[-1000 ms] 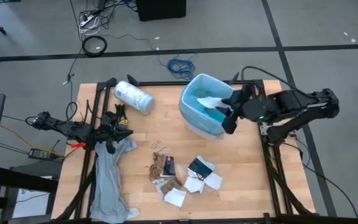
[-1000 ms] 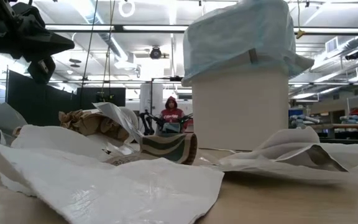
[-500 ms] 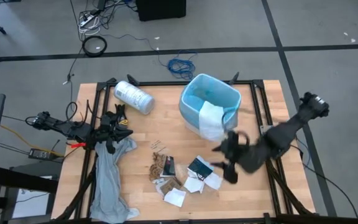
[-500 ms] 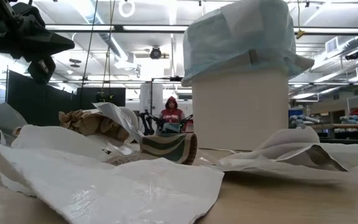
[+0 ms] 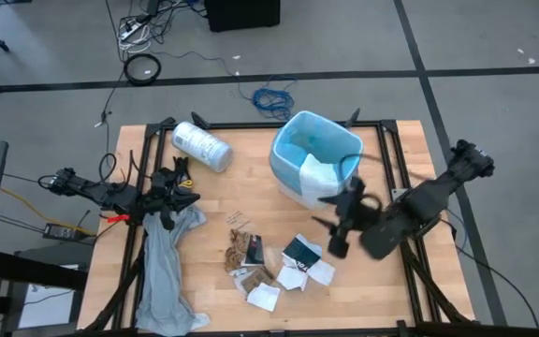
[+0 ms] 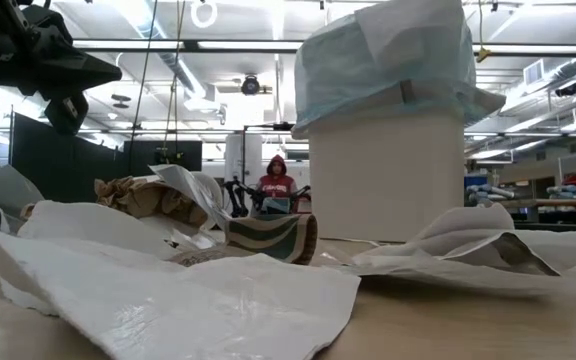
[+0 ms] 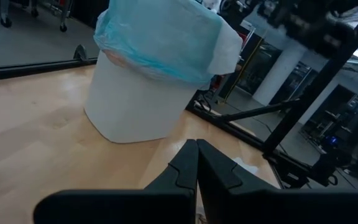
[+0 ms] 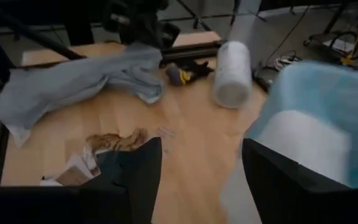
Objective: Place trash/remove bag and relplace
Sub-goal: Put the white napkin into the trash bin
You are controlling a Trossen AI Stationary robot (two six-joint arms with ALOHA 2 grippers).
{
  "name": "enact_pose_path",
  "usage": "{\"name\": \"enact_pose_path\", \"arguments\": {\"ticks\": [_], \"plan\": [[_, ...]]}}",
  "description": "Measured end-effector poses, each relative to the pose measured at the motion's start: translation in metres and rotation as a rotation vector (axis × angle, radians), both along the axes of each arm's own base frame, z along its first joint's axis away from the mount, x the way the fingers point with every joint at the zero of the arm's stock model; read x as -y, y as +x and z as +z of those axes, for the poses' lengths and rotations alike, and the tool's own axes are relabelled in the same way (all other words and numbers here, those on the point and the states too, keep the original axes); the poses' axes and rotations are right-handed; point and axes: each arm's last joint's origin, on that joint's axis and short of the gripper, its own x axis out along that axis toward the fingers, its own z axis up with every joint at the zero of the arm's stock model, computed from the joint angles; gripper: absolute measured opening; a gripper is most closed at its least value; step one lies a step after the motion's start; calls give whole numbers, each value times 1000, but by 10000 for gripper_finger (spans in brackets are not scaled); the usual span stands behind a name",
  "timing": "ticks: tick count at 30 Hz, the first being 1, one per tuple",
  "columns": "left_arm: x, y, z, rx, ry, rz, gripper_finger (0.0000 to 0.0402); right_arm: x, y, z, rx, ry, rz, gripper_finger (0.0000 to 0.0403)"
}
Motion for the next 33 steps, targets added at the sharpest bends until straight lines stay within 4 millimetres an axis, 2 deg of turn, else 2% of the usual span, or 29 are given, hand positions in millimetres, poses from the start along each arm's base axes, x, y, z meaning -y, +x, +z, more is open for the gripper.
{"name": "enact_pose_path", "arguments": {"ticks": [4, 7, 9, 22, 26, 29, 33], "plan": [[0, 0, 0, 4, -24, 0, 15, 17, -32, 19, -73, -26, -1, 210], [0, 0, 0, 4, -25, -5, 15, 31, -51, 16, -195, -31, -36, 210], [0, 0, 0, 3, -23, -5, 15, 37, -54, 14, -240, -12, -63, 210], [0, 0, -1, -6, -16, 2, 15, 32, -16, -10, -445, -179, -8, 211], [0, 0, -1, -5, -19, 4, 15, 36, -12, -13, -463, -224, -45, 205], [0, 0, -1, -4, -21, 4, 15, 40, -11, -12, -458, -228, -67, 183], [0, 0, -1, -3, -22, 4, 15, 42, -11, -11, -462, -228, -66, 128]]}}
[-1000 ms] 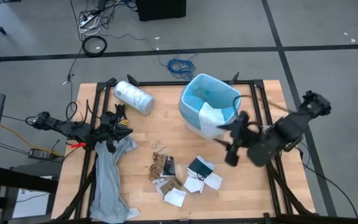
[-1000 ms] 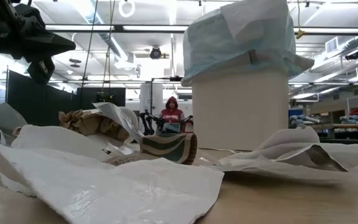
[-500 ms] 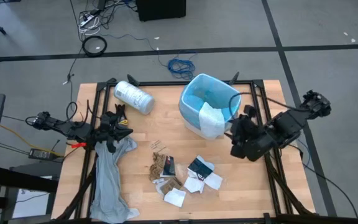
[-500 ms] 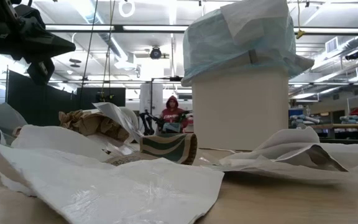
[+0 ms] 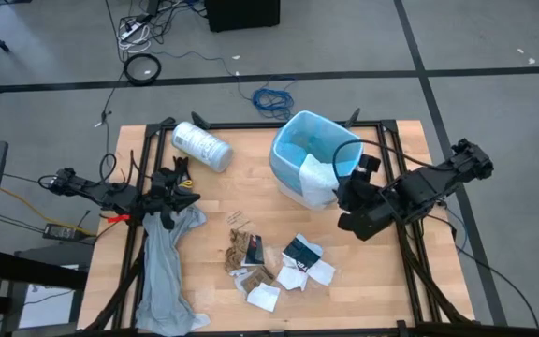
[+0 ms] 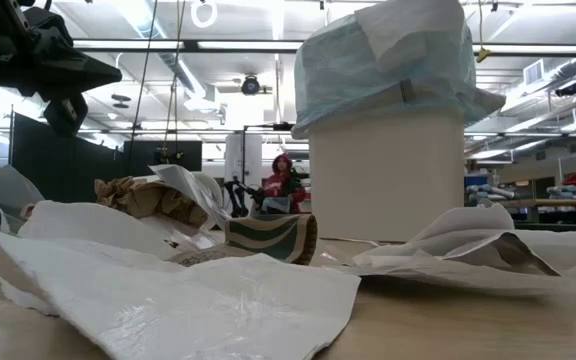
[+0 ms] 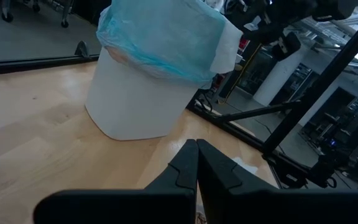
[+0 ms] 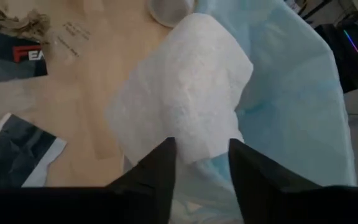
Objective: Place trash/remove bag and relplace
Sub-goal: Put the white napkin into the trash bin
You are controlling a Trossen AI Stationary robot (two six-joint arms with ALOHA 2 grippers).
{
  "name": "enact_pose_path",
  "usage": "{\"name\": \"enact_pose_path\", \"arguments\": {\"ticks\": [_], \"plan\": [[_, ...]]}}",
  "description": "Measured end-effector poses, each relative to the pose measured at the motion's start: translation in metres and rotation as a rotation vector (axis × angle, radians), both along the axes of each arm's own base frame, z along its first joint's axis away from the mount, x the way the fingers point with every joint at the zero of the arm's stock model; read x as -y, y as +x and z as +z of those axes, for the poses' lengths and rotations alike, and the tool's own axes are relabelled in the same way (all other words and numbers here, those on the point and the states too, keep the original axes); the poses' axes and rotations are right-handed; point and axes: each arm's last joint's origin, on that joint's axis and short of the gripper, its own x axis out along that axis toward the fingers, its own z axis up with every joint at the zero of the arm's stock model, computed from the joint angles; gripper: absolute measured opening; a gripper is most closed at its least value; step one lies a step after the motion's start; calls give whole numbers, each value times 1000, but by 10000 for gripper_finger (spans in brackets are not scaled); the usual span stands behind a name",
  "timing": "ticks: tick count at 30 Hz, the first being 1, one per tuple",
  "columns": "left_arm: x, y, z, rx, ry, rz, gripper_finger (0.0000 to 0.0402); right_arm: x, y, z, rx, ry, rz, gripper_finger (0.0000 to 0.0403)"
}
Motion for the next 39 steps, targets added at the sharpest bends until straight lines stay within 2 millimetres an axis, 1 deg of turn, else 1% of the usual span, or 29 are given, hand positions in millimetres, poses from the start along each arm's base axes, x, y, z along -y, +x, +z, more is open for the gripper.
{"name": "enact_pose_path", "arguments": {"ticks": [6, 9, 10, 16, 18, 22, 26, 28, 34, 37, 39], "plan": [[0, 0, 0, 0, 0, 3, 15, 1, 1, -1, -22, 29, 9, 63], [0, 0, 0, 0, 0, 4, 15, 1, 2, -1, -18, 36, 7, 16], [0, 0, 0, 0, 0, 4, 15, 1, 2, 0, -18, 33, 16, 8], [0, 0, 0, 0, -2, 4, 15, 3, 6, 3, 16, 26, 18, 1], [0, 0, 0, 3, -16, 4, 15, 4, 7, 12, 57, 20, 23, 1], [0, 0, 0, 3, -20, 4, 15, 10, 4, 38, 142, -26, 14, 0], [0, 0, 0, 3, -21, 4, 15, 27, -2, 64, 217, -110, -60, 0], [0, 0, 0, 3, -20, 4, 15, 39, -2, 69, 206, -129, -97, 0], [0, 0, 0, 2, -20, 5, 15, 78, 3, 67, 86, -180, -193, 0], [0, 0, -1, -10, -15, 5, 15, 98, 6, 67, 67, -189, -253, 0], [0, 0, -2, -15, -13, 5, 15, 108, 7, 68, 67, -158, -257, 0]]}}
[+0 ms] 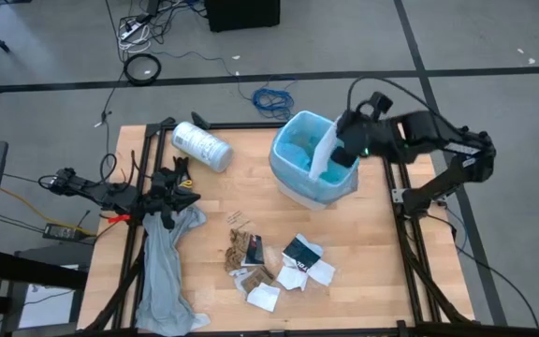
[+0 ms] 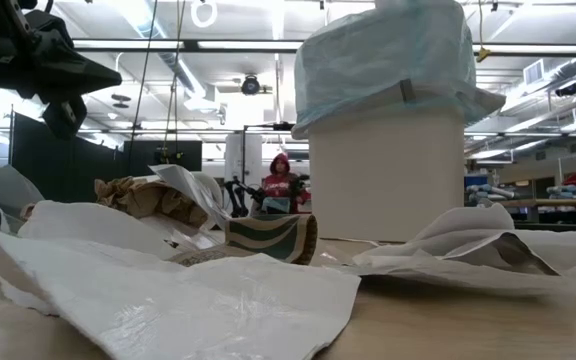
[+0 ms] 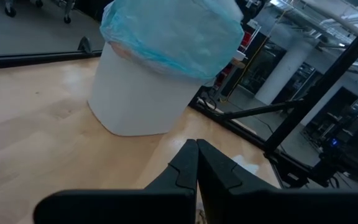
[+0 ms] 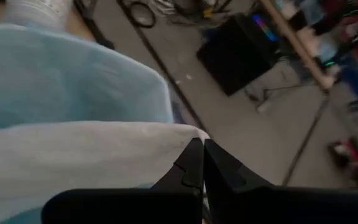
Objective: Place trash/remove bag and relplace
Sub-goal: Put the white napkin into the trash bin
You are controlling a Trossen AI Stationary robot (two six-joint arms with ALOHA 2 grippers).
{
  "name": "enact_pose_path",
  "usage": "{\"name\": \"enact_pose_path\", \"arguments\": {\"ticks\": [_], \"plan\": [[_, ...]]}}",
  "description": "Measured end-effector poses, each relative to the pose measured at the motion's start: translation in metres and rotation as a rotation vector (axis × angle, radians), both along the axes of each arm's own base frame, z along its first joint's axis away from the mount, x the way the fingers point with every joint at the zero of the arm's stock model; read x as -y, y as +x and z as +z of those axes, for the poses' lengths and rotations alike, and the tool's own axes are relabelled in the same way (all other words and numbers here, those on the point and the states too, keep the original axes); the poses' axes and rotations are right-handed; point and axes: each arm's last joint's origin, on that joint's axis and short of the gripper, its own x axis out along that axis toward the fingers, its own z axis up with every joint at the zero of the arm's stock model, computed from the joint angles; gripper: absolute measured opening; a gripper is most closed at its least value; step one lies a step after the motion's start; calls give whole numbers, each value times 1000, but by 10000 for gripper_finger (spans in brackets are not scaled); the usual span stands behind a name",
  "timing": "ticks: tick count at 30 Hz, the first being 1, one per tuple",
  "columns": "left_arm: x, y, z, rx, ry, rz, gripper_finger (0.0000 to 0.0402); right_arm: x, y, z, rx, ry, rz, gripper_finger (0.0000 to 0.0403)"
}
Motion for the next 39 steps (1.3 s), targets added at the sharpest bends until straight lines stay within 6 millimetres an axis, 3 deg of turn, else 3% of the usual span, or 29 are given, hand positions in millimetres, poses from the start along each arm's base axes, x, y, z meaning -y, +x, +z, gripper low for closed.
{"name": "enact_pose_path", "arguments": {"ticks": [9, 12, 19, 23, 27, 32, 36, 39], "plan": [[0, 0, -2, -19, 7, 0, 15, 11, 9, -2, 32, 183, 110, 21], [0, 0, -2, -21, 8, 0, 15, 9, 9, -2, 25, 208, 146, 61], [0, 0, -3, -31, 32, -1, 15, 1, 10, -3, 27, 253, 200, 196], [0, 0, -3, -33, 33, -1, 15, -9, 1, -1, -4, 258, 243, 231], [0, 0, -5, -51, 41, -1, 15, -15, -6, 3, 9, 240, 265, 221], [0, -1, -8, -83, 38, 8, 15, -4, 3, -3, 4, 231, 206, 185], [-1, -1, -8, -82, 36, 10, 15, 3, 8, -10, -23, 247, 176, 136], [-1, -1, -8, -79, 30, 10, 15, -1, 6, -12, -3, 368, 208, 83]]}}
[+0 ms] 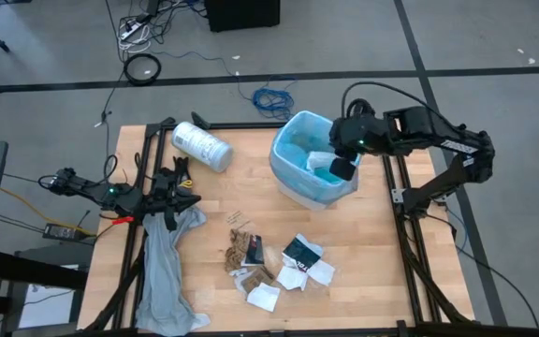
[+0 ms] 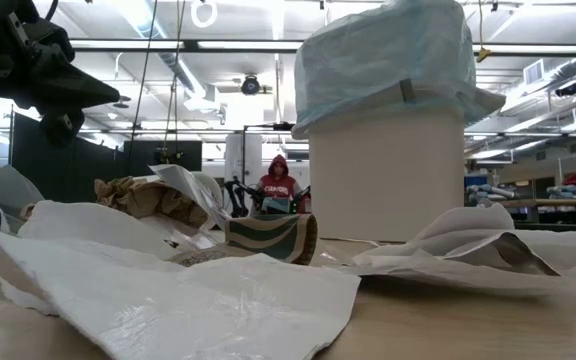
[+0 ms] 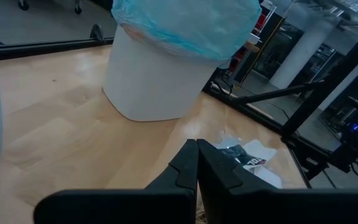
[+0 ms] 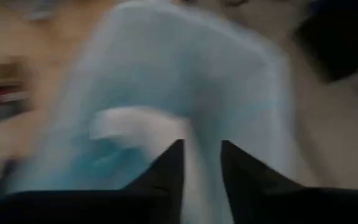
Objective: Place trash/remove bag and relplace
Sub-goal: Put the white napkin into the trash bin
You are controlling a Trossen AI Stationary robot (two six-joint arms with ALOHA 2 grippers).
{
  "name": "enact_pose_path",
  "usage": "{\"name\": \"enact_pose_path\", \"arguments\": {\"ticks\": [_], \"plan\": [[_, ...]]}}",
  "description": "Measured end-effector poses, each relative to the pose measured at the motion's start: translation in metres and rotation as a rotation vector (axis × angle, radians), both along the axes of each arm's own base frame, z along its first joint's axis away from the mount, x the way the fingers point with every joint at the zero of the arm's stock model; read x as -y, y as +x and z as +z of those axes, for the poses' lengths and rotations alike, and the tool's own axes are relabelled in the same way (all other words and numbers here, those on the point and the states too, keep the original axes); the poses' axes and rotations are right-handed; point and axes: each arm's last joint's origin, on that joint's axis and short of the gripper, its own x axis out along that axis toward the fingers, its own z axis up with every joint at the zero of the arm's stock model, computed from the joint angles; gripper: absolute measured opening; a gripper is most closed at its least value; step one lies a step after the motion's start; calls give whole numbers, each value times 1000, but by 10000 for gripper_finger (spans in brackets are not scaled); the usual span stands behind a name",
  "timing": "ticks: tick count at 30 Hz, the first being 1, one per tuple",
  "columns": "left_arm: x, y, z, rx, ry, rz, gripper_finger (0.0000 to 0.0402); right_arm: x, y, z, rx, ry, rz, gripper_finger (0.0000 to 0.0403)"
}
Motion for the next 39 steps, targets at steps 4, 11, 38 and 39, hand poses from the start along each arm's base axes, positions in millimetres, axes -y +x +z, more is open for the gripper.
{"name": "enact_pose_path", "arguments": {"ticks": [4, 11, 38, 39], "plan": [[0, 0, 1, 8, -7, 0, 15, -35, -2, -1, 29, 311, 164, 11], [0, 0, 1, 10, -5, -1, 15, -137, -36, -34, -53, 312, 167, 22], [0, 0, 1, 9, -2, -1, 15, -222, -47, -253, 285, 637, -93, 209], [0, 0, 1, 8, -1, -1, 15, -223, -45, -259, 265, 628, -93, 224]]}}
